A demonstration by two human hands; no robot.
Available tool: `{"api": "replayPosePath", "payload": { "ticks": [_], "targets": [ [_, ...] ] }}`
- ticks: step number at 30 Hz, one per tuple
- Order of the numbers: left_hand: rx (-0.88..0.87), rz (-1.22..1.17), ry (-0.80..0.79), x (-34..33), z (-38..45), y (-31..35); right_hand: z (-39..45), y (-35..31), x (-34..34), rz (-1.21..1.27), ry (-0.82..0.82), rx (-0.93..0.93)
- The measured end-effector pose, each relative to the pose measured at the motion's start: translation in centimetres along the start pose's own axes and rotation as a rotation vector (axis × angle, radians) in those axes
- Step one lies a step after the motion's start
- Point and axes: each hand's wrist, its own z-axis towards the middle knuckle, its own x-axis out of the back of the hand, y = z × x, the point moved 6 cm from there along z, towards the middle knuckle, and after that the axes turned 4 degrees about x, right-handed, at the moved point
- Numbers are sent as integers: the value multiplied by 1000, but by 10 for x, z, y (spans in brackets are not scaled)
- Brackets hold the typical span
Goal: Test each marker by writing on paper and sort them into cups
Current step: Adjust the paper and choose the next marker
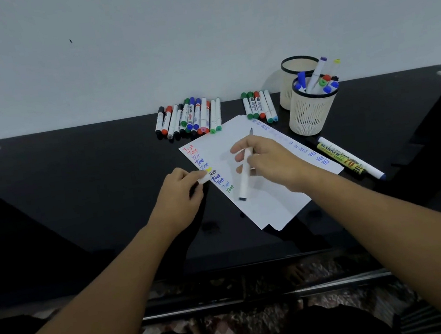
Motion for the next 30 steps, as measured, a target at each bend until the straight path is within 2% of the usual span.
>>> {"api": "replayPosePath", "payload": {
  "ticks": [2, 5, 9, 13, 17, 21, 25, 30],
  "targets": [
    [-3, 13, 38, -2, -3, 0, -4, 1, -2, -119, -32, 42],
    [1, 14, 59, -3, -2, -1, -12, 2, -1, -279, 10, 123],
    [14, 31, 51, -5, -2, -2, -22, 7, -7, -97, 90, 170],
    [-82, 136, 49, -6, -2, 3, -34, 16, -14, 124, 238, 154],
    [-156, 236, 36, -8, -3, 8, -37, 32, -16, 196, 334, 101],
    [-141, 251, -10, -11, 0, 4, -31, 30, -7, 177, 292, 116],
    [-29, 214, -96, -16, 9, 3, -32, 30, -1, 108, 241, 188],
    [-21, 222, -3, -18, 2, 4, -38, 28, -14, 23, 124, 215]
  ]
}}
